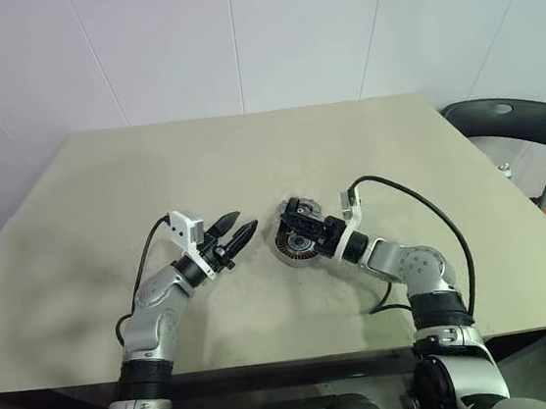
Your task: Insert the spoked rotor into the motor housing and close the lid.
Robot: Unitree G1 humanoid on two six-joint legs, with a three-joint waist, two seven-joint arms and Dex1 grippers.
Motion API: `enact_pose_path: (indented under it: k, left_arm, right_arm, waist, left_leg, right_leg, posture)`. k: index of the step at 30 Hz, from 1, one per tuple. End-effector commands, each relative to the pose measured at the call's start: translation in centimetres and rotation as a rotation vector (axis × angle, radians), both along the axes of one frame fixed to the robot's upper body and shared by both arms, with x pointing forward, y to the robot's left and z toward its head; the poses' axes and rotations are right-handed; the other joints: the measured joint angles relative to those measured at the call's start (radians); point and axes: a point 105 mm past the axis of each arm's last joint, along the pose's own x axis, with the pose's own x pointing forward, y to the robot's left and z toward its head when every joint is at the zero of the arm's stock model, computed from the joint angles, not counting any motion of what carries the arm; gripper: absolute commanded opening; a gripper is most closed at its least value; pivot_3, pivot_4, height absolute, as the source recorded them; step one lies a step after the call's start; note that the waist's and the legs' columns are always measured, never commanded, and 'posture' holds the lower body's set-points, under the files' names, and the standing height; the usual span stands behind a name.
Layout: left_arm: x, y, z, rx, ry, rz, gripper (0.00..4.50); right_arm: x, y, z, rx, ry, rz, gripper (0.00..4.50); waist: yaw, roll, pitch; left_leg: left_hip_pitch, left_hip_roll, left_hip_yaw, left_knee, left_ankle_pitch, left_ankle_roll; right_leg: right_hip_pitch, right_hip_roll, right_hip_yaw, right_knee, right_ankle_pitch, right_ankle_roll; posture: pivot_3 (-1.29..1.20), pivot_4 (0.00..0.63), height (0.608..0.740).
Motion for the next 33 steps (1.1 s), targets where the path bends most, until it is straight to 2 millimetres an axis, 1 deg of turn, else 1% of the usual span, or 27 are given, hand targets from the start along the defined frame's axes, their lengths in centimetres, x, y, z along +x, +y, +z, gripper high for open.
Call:
enact_pose_path:
  k: [1, 7, 15, 22, 28, 33]
  left_arm:
    - [0.2, 0.0, 1.1, 0.003, -0.041, -0.001, 2.69]
    - [0.2, 0.1, 1.1, 0.006, -0.041, 0.002, 2.69]
    - [0.2, 0.1, 1.1, 0.007, -0.041, 0.001, 2.69]
    - [0.3, 0.1, 1.0, 0.011, -0.041, 0.002, 2.69]
    - [0.3, 0.1, 1.0, 0.012, -0.039, -0.003, 2.69]
    - [0.3, 0.0, 1.0, 0.012, -0.038, -0.007, 2.69]
  right_arm:
    - [0.2, 0.0, 0.7, -0.01, -0.03, 0.019, 1.94]
    - [0.0, -0.4, 0.0, -0.042, -0.019, 0.028, 1.94]
    - [0.1, -1.8, -0.4, -0.082, -0.017, 0.02, 1.94]
    - [-0.2, -2.4, -1.0, -0.131, -0.013, 0.043, 1.94]
    - [-1.2, -2.6, -1.1, -0.177, -0.033, 0.117, 1.94]
    - [-3.4, -1.9, -0.1, -0.196, -0.12, 0.269, 1.94]
  waist:
    - [0.0, 0.0, 0.0]
    - [0.001, 0.0, 0.0]
    - [0.001, 0.0, 0.0]
    - [0.001, 0.0, 0.0]
    - [0.002, 0.0, 0.0]
    - [0.002, 0.0, 0.0]
  left_leg:
    - [0.0, 0.0, 0.0, 0.0, 0.0, 0.0]
    - [0.0, 0.0, 0.0, 0.0, 0.0, 0.0]
    - [0.0, 0.0, 0.0, 0.0, 0.0, 0.0]
    - [0.0, 0.0, 0.0, 0.0, 0.0, 0.0]
    - [0.0, 0.0, 0.0, 0.0, 0.0, 0.0]
    - [-0.001, 0.0, 0.0, -0.001, 0.0, 0.001]
  right_leg:
    - [0.0, 0.0, 0.0, 0.0, 0.0, 0.0]
    - [0.0, 0.0, 0.0, 0.0, 0.0, 0.0]
    - [0.0, 0.0, 0.0, 0.0, 0.0, 0.0]
    - [0.0, 0.0, 0.0, -0.001, 0.0, 0.0]
    - [0.0, 0.0, 0.0, -0.001, 0.0, 0.0]
    - [0.0, 0.0, 0.0, -0.002, 0.0, 0.0]
  posture:
    - [0.0, 0.0, 0.74]
    - [0.0, 0.0, 0.74]
    - [0.0, 0.0, 0.74]
    - [0.0, 0.0, 0.74]
    - [0.0, 0.0, 0.74]
    - [0.0, 0.0, 0.74]
